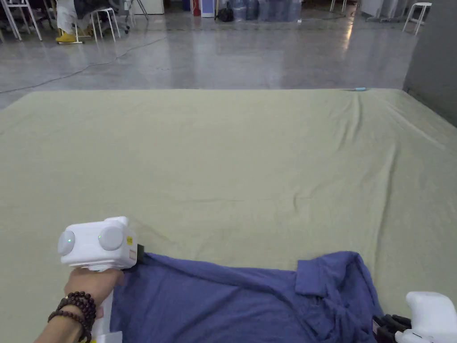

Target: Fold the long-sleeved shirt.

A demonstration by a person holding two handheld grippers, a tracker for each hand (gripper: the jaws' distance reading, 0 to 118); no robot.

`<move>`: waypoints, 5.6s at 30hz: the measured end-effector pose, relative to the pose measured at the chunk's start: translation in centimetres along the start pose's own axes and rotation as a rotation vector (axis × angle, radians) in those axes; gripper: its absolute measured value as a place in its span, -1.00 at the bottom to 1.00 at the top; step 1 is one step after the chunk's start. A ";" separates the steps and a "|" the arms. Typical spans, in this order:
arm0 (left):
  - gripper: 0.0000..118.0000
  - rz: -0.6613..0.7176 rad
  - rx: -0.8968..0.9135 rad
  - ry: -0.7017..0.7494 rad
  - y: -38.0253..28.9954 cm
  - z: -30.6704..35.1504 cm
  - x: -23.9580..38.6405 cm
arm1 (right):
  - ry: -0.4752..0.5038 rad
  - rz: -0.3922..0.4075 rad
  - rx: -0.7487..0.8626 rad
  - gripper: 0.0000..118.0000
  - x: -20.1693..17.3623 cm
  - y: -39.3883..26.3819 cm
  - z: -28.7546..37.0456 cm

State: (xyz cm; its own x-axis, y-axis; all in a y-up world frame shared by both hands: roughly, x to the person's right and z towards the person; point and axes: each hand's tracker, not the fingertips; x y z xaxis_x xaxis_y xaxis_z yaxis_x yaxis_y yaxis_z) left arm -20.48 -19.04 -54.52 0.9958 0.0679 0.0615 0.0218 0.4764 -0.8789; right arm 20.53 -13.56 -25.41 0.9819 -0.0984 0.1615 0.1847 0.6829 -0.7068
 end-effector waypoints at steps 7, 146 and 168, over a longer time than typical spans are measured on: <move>-1.00 -0.065 0.085 -0.033 -1.9 4.5 1.5 | 0.003 0.007 0.028 -1.00 1.2 7.1 -4.0; -0.93 0.414 0.193 -0.666 -22.1 18.8 -25.7 | 0.134 0.207 0.000 -1.00 -10.4 -3.3 6.8; -0.56 0.011 -0.270 -0.805 -18.0 11.3 12.3 | 0.082 0.065 0.063 -1.00 -2.5 -4.2 10.3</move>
State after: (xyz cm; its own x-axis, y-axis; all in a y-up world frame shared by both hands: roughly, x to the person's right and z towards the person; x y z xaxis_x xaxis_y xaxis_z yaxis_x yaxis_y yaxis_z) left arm -9.58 -16.91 -32.61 0.6313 0.7232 0.2802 0.1349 0.2534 -0.9579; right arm 16.91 -8.70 -15.73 0.9923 -0.1097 0.0578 0.1200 0.7336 -0.6689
